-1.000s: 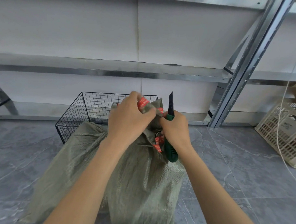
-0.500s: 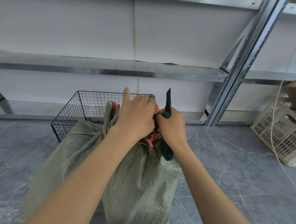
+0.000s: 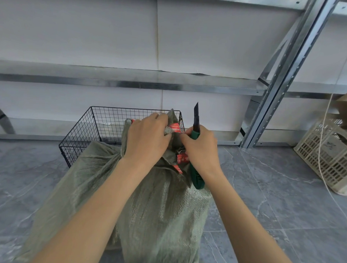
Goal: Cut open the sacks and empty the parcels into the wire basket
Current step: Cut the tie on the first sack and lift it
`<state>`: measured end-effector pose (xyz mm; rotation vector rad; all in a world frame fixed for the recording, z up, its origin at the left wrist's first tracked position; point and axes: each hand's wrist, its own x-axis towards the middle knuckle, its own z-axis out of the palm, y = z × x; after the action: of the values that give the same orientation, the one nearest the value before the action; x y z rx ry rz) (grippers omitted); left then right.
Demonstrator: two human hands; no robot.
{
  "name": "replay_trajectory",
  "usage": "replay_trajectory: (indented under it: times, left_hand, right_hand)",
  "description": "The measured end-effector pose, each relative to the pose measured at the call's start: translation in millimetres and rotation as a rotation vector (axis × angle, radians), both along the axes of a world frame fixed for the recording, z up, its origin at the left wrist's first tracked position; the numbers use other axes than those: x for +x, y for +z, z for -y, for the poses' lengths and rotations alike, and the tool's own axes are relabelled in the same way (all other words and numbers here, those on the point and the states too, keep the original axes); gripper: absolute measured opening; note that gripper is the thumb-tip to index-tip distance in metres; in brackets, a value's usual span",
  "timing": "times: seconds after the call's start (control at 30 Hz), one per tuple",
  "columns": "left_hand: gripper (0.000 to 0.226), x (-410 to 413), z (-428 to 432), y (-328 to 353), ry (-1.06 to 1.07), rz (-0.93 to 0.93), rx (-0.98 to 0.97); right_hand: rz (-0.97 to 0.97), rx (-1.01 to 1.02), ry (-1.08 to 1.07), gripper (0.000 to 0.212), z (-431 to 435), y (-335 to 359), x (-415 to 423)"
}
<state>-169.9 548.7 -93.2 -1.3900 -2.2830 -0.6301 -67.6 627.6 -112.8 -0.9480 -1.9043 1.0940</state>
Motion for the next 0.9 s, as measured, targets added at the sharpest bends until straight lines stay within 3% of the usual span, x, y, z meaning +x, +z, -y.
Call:
replay_trajectory:
  times: [0.13, 0.23, 0.5, 0.67, 0.9]
  left_hand:
    - [0.012, -4.4, 3.1, 1.3, 0.026, 0.021, 0.056]
    - [0.015, -7.3, 2.9, 1.4, 0.046, 0.031, 0.07]
    - [0.015, -15.4, 4.0, 1.5, 0.103, 0.068, 0.134]
    - [0.014, -15.7, 6.0, 0.7, 0.119, 0.096, 0.132]
    - [0.013, -13.5, 7.2, -0.7, 0.104, 0.099, 0.124]
  right_hand:
    - [-0.078, 0.04, 0.013, 0.014, 8.6, 4.6, 5.8]
    - [-0.143, -0.081, 0.167, 0.024, 18.1, 12.4, 12.9]
    - [0.146, -0.35, 0.565, 0.023, 20.3, 6.2, 15.2]
    - [0.239, -0.4, 0.607, 0.024, 19.7, 0.7, 8.6]
    - [0.128, -0.363, 0.546, 0.026, 21.6, 7.7, -1.7]
